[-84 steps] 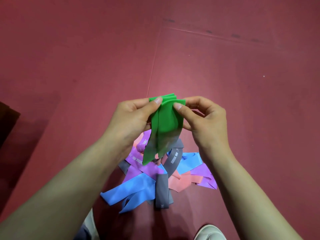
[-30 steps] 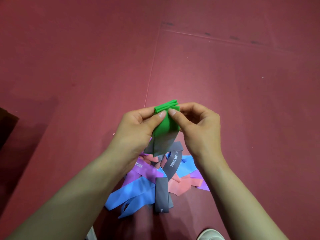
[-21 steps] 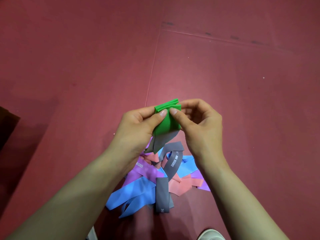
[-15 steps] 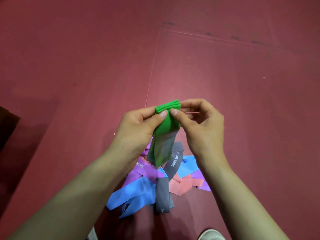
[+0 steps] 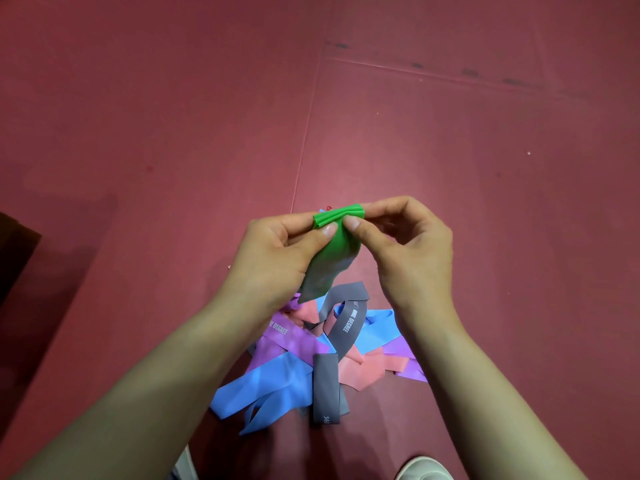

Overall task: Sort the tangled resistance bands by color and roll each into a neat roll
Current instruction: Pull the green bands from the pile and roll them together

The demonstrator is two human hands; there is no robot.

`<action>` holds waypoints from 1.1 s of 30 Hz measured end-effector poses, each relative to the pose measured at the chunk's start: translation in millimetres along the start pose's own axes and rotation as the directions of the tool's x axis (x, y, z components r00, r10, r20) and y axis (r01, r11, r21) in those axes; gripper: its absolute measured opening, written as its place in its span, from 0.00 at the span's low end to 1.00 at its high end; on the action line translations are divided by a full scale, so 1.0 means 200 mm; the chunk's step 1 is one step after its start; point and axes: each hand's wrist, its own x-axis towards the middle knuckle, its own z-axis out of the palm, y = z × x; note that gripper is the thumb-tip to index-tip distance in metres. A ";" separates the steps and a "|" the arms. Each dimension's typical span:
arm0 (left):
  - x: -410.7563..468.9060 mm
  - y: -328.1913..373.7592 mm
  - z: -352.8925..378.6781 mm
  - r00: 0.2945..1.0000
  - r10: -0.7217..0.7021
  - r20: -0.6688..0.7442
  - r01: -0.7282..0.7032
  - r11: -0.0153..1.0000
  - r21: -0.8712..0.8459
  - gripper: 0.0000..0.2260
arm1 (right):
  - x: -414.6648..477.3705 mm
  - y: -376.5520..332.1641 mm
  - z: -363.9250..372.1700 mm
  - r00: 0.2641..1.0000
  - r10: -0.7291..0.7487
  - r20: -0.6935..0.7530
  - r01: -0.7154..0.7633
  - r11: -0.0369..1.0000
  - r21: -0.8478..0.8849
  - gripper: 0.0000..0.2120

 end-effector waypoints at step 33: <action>0.01 0.02 -0.03 0.969 0.178 -0.171 -0.153 0.977 0.149 0.09 | 0.01 0.01 -0.01 0.963 0.262 0.063 -0.269 0.951 0.152 0.20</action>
